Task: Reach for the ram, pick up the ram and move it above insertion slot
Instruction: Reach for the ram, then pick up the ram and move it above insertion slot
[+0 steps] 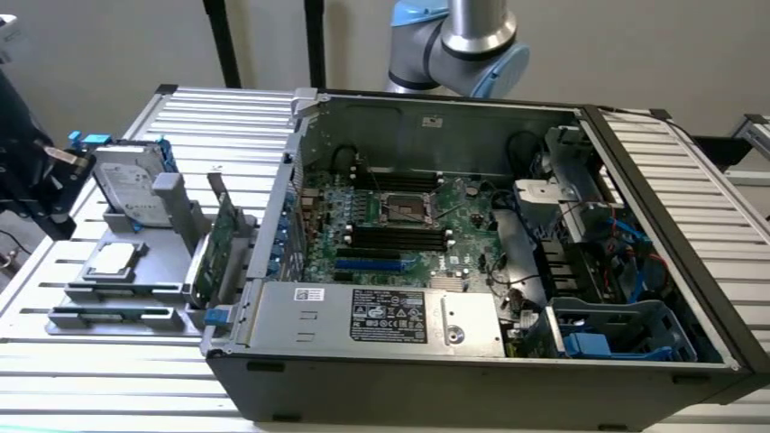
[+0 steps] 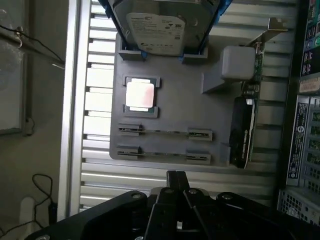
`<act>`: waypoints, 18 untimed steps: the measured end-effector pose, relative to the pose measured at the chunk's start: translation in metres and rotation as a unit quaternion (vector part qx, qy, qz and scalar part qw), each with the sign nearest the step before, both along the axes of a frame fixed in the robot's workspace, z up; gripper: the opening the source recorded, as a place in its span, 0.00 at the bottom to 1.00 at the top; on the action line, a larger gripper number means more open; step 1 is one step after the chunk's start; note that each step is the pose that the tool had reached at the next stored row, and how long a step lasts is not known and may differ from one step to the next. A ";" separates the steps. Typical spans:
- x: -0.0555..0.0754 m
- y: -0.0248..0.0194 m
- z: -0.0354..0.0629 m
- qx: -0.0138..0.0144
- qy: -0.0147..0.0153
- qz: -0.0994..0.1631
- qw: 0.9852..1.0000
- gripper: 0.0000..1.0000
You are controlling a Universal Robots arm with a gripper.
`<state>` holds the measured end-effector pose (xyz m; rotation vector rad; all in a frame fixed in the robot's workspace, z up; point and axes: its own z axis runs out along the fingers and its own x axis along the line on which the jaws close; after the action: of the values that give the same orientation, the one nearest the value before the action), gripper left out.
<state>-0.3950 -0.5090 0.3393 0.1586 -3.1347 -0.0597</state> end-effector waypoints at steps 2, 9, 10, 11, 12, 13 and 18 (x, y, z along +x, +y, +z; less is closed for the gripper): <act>0.000 0.0000 0.0000 0.000 0.000 0.018 1.000 0.11; 0.000 0.0000 -0.0003 0.000 0.000 0.082 0.997 0.11; 0.000 0.0000 -0.0003 0.000 0.000 0.091 0.996 0.11; 0.000 0.0000 -0.0003 0.000 0.000 0.100 0.995 0.11; 0.000 0.0000 -0.0004 0.000 0.000 0.109 0.994 0.11; 0.000 0.0000 -0.0004 0.000 0.000 0.118 0.993 0.11; 0.000 0.0000 -0.0007 0.000 0.000 0.163 0.987 0.11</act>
<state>-0.3950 -0.5089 0.3386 0.6670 -3.0606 -0.0582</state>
